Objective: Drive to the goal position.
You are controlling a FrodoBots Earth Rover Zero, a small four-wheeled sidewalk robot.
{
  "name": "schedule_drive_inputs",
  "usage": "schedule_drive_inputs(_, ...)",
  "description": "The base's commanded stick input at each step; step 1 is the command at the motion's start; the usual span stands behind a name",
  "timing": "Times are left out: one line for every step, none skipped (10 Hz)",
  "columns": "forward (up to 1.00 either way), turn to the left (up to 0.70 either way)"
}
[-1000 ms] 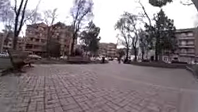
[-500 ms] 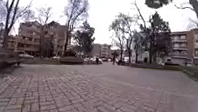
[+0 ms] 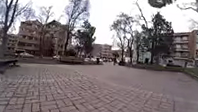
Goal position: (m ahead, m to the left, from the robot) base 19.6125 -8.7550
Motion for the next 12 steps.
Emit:
schedule_drive_inputs(0.70, 0.00)
schedule_drive_inputs(0.70, 0.00)
schedule_drive_inputs(0.70, 0.00)
schedule_drive_inputs(0.70, 0.00)
schedule_drive_inputs(0.70, 0.00)
schedule_drive_inputs(0.70, 0.00)
schedule_drive_inputs(0.70, -0.27)
schedule_drive_inputs(0.70, -0.27)
schedule_drive_inputs(0.70, -0.27)
schedule_drive_inputs(0.70, -0.27)
schedule_drive_inputs(0.70, -0.27)
schedule_drive_inputs(0.70, -0.27)
